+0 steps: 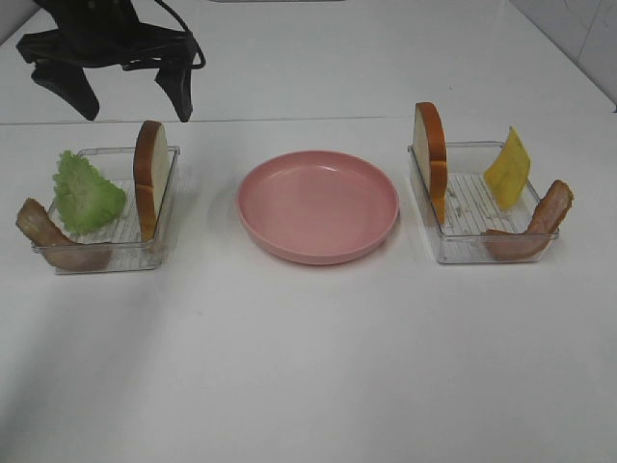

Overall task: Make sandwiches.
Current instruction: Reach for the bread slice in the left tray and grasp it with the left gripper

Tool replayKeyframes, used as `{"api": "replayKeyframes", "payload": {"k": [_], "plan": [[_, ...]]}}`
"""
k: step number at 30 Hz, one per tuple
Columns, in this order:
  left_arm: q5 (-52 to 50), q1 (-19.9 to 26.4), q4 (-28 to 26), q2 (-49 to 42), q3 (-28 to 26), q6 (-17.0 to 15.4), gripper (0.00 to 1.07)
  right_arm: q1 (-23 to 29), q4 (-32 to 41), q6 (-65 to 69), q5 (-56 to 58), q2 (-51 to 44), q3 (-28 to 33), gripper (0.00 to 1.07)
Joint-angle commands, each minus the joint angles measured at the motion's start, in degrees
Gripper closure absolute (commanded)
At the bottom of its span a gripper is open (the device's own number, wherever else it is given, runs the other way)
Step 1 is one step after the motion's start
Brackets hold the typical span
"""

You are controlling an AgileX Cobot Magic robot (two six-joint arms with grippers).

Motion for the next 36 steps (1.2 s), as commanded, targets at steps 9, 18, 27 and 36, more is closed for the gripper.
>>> {"api": "replayKeyframes", "payload": {"k": [9, 18, 27, 36], "plan": [[5.33, -0.34, 0.57, 7.16, -2.86, 0.11, 0.06, -0.29, -0.4, -0.23, -0.57, -1.83, 0.17, 0.09], [5.21, -0.34, 0.57, 11.8, -6.13, 0.63, 0.06, -0.29, -0.4, -0.23, -0.57, -1.83, 0.17, 0.09], [5.67, -0.34, 0.29, 13.06, -6.13, 1.72, 0.06, -0.29, -0.4, -0.23, -0.57, -1.83, 0.17, 0.09], [5.67, -0.34, 0.34, 13.06, -6.13, 2.98, 0.69, -0.29, -0.4, -0.23, -0.57, -1.83, 0.17, 0.09]]}}
